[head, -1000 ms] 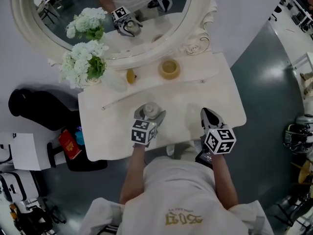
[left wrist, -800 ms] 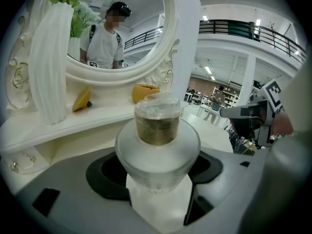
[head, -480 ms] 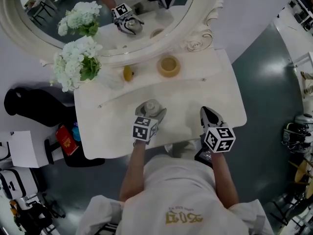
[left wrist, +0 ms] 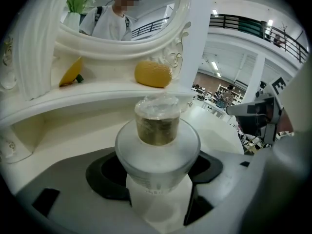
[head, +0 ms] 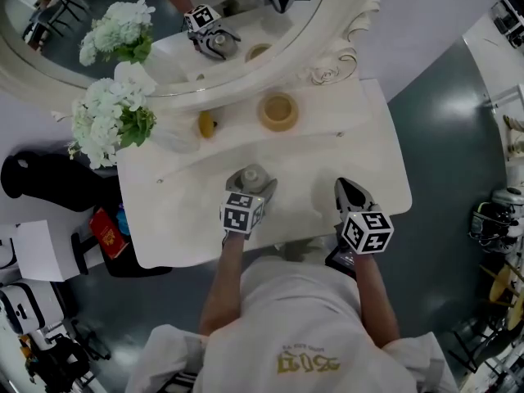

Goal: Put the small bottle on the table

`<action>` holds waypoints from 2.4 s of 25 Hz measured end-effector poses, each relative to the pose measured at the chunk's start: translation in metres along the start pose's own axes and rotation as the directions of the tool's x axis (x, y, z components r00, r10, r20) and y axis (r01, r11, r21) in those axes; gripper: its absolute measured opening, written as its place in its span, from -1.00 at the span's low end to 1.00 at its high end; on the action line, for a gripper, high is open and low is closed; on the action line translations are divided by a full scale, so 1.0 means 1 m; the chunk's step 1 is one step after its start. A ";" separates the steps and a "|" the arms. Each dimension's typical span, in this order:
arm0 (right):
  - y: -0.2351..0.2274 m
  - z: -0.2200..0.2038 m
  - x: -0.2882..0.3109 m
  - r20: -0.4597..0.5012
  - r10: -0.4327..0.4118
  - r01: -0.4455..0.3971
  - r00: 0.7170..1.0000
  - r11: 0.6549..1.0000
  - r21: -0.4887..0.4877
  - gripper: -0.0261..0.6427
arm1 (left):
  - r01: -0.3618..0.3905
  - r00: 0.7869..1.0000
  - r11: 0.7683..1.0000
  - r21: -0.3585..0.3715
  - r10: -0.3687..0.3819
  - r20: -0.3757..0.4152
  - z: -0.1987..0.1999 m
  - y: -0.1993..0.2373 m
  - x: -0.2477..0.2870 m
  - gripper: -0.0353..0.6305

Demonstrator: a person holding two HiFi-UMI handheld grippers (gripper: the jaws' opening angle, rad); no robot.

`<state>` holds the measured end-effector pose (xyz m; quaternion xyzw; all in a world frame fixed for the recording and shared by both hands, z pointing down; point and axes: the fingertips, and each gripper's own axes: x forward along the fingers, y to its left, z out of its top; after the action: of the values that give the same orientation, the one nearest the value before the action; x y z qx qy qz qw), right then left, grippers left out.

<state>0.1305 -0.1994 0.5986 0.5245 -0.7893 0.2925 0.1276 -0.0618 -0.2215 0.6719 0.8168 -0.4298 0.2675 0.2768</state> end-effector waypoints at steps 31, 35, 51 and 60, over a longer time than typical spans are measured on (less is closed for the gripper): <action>0.001 -0.001 0.005 -0.012 -0.001 0.000 1.000 1.000 -0.018 -0.88 | -0.034 0.997 0.994 0.104 0.041 -0.068 -0.011 0.004 0.019 0.22; 0.003 0.002 -0.004 0.007 -0.007 0.008 1.000 1.000 -0.024 -0.88 | -0.049 0.995 0.993 0.106 0.058 -0.081 -0.016 0.005 0.014 0.22; 0.031 0.004 -0.038 0.075 0.026 -0.022 0.997 0.998 -0.054 -0.88 | -0.088 0.996 0.994 0.062 0.088 0.009 -0.028 0.000 -0.040 0.04; 0.062 0.009 -0.054 0.129 0.054 -0.039 0.990 0.993 -0.112 -0.88 | -0.148 0.970 0.989 0.030 0.139 0.202 0.008 -0.002 -0.102 -0.38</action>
<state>0.0982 -0.1469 0.5434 0.5165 -0.8229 0.2163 0.0968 -0.1080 -0.1695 0.5969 0.8123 -0.5071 0.2133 0.1940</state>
